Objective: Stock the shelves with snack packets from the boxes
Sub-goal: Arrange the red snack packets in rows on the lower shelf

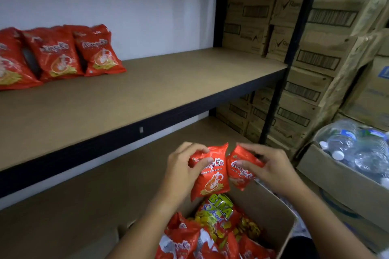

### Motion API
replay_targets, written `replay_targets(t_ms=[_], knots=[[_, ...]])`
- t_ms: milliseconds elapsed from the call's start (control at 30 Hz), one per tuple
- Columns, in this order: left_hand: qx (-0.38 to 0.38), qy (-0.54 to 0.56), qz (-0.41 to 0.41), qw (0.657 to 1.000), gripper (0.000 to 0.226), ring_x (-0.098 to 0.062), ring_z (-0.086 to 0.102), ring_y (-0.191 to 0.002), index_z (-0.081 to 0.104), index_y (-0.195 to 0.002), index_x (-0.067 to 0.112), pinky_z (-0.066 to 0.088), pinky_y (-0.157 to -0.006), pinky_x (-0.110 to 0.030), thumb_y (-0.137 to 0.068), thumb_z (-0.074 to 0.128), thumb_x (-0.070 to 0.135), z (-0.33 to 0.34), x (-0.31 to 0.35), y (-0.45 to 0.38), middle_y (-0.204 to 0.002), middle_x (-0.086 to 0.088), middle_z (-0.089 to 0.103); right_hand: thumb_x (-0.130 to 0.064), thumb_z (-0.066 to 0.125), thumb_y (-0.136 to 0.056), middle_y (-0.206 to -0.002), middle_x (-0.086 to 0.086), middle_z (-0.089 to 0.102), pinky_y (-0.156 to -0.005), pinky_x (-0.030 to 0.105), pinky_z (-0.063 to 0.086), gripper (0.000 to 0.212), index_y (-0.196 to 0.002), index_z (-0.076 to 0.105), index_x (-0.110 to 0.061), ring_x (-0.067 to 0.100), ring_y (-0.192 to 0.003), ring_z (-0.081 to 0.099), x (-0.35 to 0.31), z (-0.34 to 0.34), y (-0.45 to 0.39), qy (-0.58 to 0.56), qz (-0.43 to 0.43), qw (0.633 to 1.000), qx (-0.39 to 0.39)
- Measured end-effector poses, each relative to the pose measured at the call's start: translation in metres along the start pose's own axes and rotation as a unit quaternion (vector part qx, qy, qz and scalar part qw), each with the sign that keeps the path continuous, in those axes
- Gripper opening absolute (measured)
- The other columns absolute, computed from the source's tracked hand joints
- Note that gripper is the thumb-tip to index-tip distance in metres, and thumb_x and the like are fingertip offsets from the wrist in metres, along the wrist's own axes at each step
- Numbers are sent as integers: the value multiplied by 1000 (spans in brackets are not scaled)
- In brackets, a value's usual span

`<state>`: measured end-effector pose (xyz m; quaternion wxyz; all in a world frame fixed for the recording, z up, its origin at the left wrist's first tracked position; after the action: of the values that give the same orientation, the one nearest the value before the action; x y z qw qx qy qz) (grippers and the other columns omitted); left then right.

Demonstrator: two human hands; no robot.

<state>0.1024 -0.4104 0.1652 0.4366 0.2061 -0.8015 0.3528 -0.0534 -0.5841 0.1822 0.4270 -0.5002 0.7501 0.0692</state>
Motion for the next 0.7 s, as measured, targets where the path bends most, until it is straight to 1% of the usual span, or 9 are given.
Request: replay_targets(t_ms=[33, 100, 167, 233, 300, 367, 467, 600, 700], knots=[[7, 3, 16, 1000, 14, -3, 63, -103, 69, -98, 35, 57, -78, -24, -86, 77, 33, -12, 14, -4, -110, 17, 63, -39, 80, -76, -107, -14, 70, -80, 26, 58, 49, -123, 67, -34, 0, -96, 67, -20, -8, -7, 5, -32, 999, -2], [22, 8, 41, 999, 14, -3, 63, -105, 72, -99, 32, 54, -77, -18, -86, 76, 32, -37, 43, -9, -111, 16, 63, -38, 80, -76, -107, -13, 67, -79, 27, 58, 51, -125, 67, -33, 3, -97, 67, -62, -24, -21, 22, -90, 996, -4], [46, 10, 71, 996, 14, -3, 63, -106, 74, -100, 29, 51, -78, -14, -86, 75, 30, -64, 73, -13, -111, 16, 64, -40, 81, -73, -107, -9, 69, -79, 33, 59, 55, -126, 67, -30, 7, -97, 68, -100, -39, -33, 14, -129, 992, 7], [72, 5, 98, 993, 13, -6, 63, -107, 75, -99, 30, 54, -82, -22, -86, 75, 30, -94, 101, -14, -110, 16, 65, -39, 84, -68, -102, -7, 72, -77, 38, 60, 54, -119, 68, -27, 12, -95, 70, -135, -51, -43, -14, -162, 986, 25], [95, -6, 113, 989, 12, -6, 64, -107, 76, -98, 32, 57, -85, -33, -86, 75, 32, -127, 124, -13, -110, 16, 66, -37, 86, -65, -99, -8, 73, -75, 37, 60, 46, -107, 68, -27, 13, -93, 71, -169, -57, -53, -37, -194, 980, 31], [115, -21, 120, 986, 12, -5, 63, -107, 75, -98, 34, 58, -86, -38, -86, 74, 32, -162, 140, -11, -111, 17, 66, -39, 85, -66, -98, -10, 72, -75, 35, 60, 40, -100, 67, -28, 12, -94, 71, -202, -54, -65, -50, -214, 976, 14], [161, -46, 130, 977, 13, -7, 63, -110, 76, -100, 31, 58, -86, -38, -86, 74, 32, -217, 154, -1, -113, 17, 66, -42, 84, -66, -99, -11, 73, -76, 34, 60, 39, -100, 69, -28, 9, -95, 71, -250, -33, -84, -75, -239, 968, -13], [227, -75, 113, 964, 15, -3, 62, -110, 77, -100, 31, 59, -77, -25, -86, 72, 31, -292, 158, 20, -115, 16, 65, -41, 83, -66, -99, -12, 74, -74, 29, 61, 39, -101, 73, -26, 7, -94, 71, -307, 16, -110, -133, -261, 955, -58], [271, -102, 104, 952, 14, -4, 64, -108, 76, -100, 32, 59, -75, -23, -87, 71, 30, -348, 153, 39, -115, 12, 66, -35, 85, -66, -97, -8, 75, -73, 31, 62, 37, -100, 75, -25, 9, -91, 72, -344, 62, -125, -179, -266, 942, -102]])
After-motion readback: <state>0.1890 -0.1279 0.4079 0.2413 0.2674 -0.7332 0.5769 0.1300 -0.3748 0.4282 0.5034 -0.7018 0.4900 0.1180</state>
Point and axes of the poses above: each hand's wrist, its own y-axis away from the middle knuckle, its own z-axis out of the palm, x = y × z, the point moved 6 cm from there along -y, towards the middle knuckle
